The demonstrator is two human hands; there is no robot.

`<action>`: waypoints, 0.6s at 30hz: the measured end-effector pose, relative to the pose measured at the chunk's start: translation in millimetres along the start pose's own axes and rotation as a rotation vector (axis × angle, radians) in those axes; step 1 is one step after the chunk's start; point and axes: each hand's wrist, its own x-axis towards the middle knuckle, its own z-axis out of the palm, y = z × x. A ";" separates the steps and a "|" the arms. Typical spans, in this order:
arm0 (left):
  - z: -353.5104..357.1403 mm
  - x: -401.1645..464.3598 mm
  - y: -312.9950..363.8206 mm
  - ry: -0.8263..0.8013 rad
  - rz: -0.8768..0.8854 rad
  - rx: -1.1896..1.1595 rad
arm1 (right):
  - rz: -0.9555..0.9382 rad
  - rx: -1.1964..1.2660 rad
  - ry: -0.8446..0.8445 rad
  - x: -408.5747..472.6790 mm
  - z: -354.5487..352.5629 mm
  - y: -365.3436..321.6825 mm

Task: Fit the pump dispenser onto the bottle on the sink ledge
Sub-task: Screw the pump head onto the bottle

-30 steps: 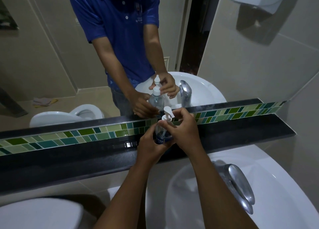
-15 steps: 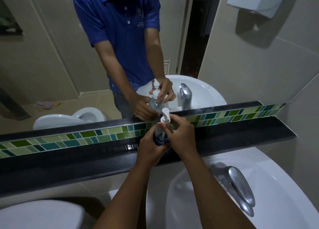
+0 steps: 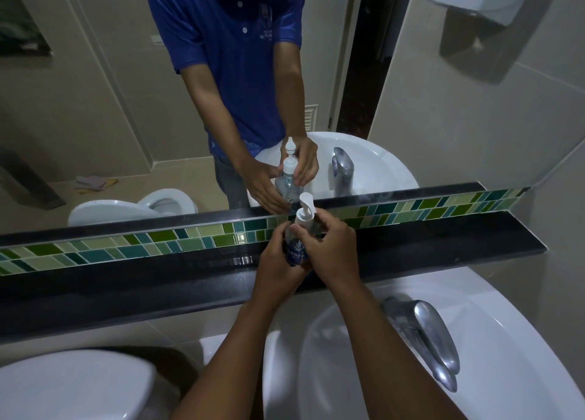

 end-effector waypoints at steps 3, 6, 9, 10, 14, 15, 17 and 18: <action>3.6 -3.5 2.5 0.012 -0.010 0.026 | 0.003 0.000 -0.013 -0.5 -1.8 2.1; 10.0 -2.3 3.4 0.044 0.020 0.079 | -0.008 -0.005 -0.008 0.5 -6.3 4.2; 20.3 0.6 9.1 0.060 0.026 0.147 | 0.000 -0.003 0.005 2.5 -18.2 7.4; 25.8 2.0 12.1 0.054 0.028 0.158 | 0.003 -0.002 0.010 4.1 -24.0 9.9; 56.3 7.5 28.7 0.018 0.056 0.155 | 0.012 -0.018 0.033 12.4 -54.3 20.8; 64.3 9.2 32.8 0.009 0.057 0.148 | 0.016 -0.025 0.043 14.9 -62.6 23.6; 79.5 12.1 42.5 -0.003 0.056 0.149 | 0.016 -0.040 0.057 20.1 -78.2 29.9; 86.6 13.9 45.7 -0.007 0.055 0.146 | 0.011 -0.042 0.058 22.7 -85.0 34.5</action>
